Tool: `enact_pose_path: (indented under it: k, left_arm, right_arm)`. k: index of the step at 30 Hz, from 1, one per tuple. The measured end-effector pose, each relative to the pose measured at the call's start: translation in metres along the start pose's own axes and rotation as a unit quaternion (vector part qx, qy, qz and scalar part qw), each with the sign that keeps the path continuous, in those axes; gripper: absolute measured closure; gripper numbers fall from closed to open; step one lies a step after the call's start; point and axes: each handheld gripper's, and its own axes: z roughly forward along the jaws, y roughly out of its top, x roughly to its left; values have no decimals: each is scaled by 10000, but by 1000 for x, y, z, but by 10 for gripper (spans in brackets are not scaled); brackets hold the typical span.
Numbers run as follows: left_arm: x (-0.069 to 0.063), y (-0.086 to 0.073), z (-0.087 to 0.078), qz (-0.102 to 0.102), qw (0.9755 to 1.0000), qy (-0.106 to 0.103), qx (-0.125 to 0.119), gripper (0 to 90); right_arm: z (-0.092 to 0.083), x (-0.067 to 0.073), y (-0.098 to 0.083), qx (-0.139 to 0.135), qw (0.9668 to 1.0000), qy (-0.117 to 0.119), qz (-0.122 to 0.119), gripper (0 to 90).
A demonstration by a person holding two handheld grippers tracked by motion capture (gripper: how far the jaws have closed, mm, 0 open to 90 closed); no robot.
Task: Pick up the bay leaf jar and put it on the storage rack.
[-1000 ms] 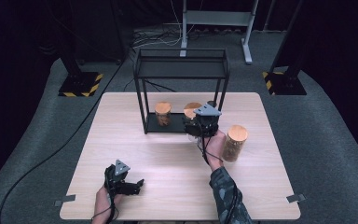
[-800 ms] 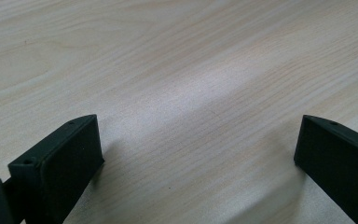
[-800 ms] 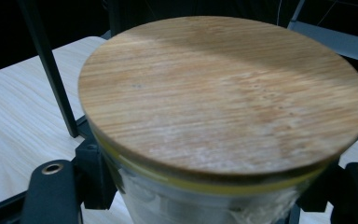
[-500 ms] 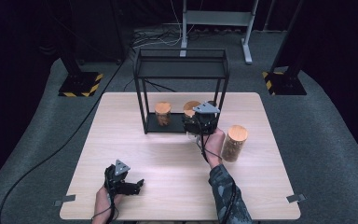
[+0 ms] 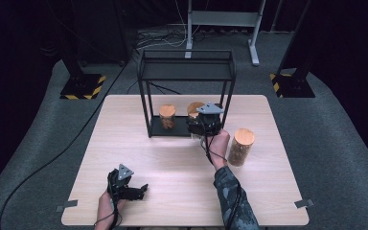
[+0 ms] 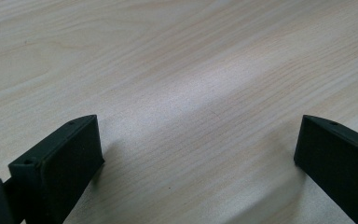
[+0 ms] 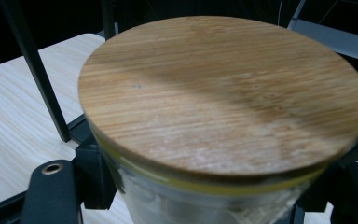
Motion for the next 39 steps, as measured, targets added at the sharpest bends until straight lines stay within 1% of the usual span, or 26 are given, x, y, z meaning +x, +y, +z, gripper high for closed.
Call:
enact_pose_path:
  k: [7, 10, 18, 23, 32, 39]
  left_arm:
    - [0, 0, 0, 0, 10000, 2, 1, 2]
    - [0, 0, 0, 4, 10000, 2, 4, 2]
    - [0, 0, 0, 22, 10000, 0, 16, 3]
    - [0, 0, 0, 2, 10000, -7, 4, 3]
    - [0, 0, 0, 9, 10000, -3, 6, 3]
    - [0, 0, 0, -3, 10000, -4, -4, 3]
  right_arm:
    - [7, 0, 0, 43, 10000, -15, -28, 251]
    - [10, -1, 0, 56, 10000, 13, 20, 251]
    - [16, -2, 1, 58, 10000, 4, 32, 251]
    - [19, -4, 2, 66, 9999, -1, 84, 251]
    - [26, -4, 6, 66, 10000, -13, 47, 251]
    - [31, -4, 8, 77, 10000, -11, 60, 251]
